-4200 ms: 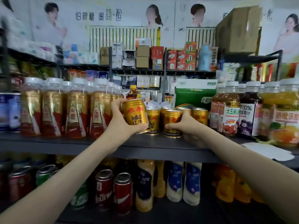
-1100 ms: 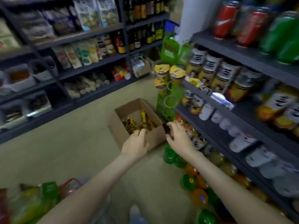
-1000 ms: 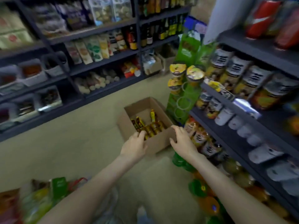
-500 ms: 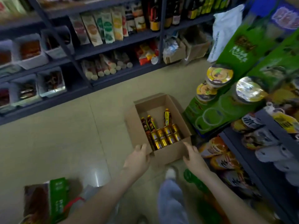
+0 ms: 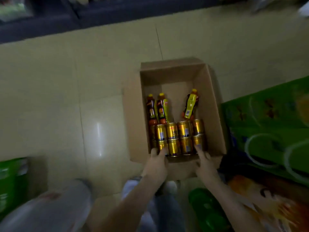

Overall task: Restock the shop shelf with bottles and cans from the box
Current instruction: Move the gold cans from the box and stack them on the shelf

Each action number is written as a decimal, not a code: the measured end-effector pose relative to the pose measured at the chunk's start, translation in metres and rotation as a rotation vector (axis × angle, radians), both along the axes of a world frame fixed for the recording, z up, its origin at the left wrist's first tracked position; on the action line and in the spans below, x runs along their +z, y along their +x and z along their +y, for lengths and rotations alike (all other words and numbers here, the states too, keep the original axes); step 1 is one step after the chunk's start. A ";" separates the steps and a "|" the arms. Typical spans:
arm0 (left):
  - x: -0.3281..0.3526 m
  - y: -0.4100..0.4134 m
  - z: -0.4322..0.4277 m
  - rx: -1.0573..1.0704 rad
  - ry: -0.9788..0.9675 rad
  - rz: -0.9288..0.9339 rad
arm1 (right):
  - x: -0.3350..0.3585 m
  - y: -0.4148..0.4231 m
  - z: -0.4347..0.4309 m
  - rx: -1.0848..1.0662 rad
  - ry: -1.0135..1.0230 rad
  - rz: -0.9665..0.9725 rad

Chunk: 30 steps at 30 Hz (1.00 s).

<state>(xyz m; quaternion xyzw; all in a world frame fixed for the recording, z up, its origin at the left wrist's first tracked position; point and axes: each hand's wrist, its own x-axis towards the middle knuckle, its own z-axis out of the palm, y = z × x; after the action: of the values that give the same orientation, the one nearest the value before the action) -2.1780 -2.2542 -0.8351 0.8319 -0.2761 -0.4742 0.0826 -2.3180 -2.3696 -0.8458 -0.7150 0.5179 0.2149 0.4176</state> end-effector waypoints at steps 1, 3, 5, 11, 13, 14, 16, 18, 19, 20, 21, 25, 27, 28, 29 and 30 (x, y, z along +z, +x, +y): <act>-0.030 -0.001 -0.010 -0.002 0.001 0.005 | -0.027 0.006 -0.007 0.009 -0.005 0.012; -0.085 0.000 -0.029 -0.015 0.022 0.017 | -0.077 0.018 -0.022 0.002 -0.025 0.013; -0.135 0.006 -0.048 -0.047 0.052 0.002 | -0.121 0.031 -0.035 0.008 -0.037 -0.001; -0.234 0.009 -0.072 0.008 0.138 -0.098 | -0.227 0.054 -0.064 0.046 -0.088 0.023; -0.245 0.010 -0.073 0.069 0.072 -0.134 | -0.243 0.054 -0.068 -0.001 -0.071 -0.013; -0.249 0.012 -0.074 0.114 0.035 -0.127 | -0.247 0.054 -0.070 -0.026 -0.068 -0.033; -0.253 0.021 -0.077 0.203 -0.002 -0.084 | -0.251 0.056 -0.074 -0.065 -0.069 -0.052; -0.252 0.030 -0.081 0.243 0.000 -0.046 | -0.251 0.057 -0.078 -0.115 -0.065 -0.073; -0.248 0.034 -0.084 0.270 -0.006 -0.022 | -0.248 0.057 -0.080 -0.145 -0.061 -0.088; -0.240 0.038 -0.085 0.313 -0.016 0.017 | -0.241 0.055 -0.081 -0.183 -0.057 -0.110; -0.230 0.041 -0.088 0.378 -0.033 0.065 | -0.231 0.054 -0.081 -0.235 -0.048 -0.133; -0.168 0.049 -0.087 0.669 -0.125 0.358 | -0.160 0.050 -0.074 -0.569 0.129 -0.330; -0.124 0.053 -0.085 0.774 -0.171 0.538 | -0.115 0.048 -0.068 -0.715 0.238 -0.383; -0.099 0.055 -0.084 0.810 -0.183 0.623 | -0.092 0.048 -0.064 -0.777 0.287 -0.404; -0.074 0.057 -0.083 0.824 -0.194 0.699 | -0.069 0.047 -0.061 -0.837 0.333 -0.423; -0.048 0.059 -0.081 0.819 -0.204 0.750 | -0.044 0.046 -0.057 -0.899 0.383 -0.447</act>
<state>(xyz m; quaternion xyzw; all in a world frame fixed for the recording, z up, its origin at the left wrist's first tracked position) -2.1189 -2.3353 -0.8830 0.6333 0.0732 -0.6376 0.4325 -2.2723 -2.4263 -0.8898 -0.3623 0.6230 -0.0519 0.6913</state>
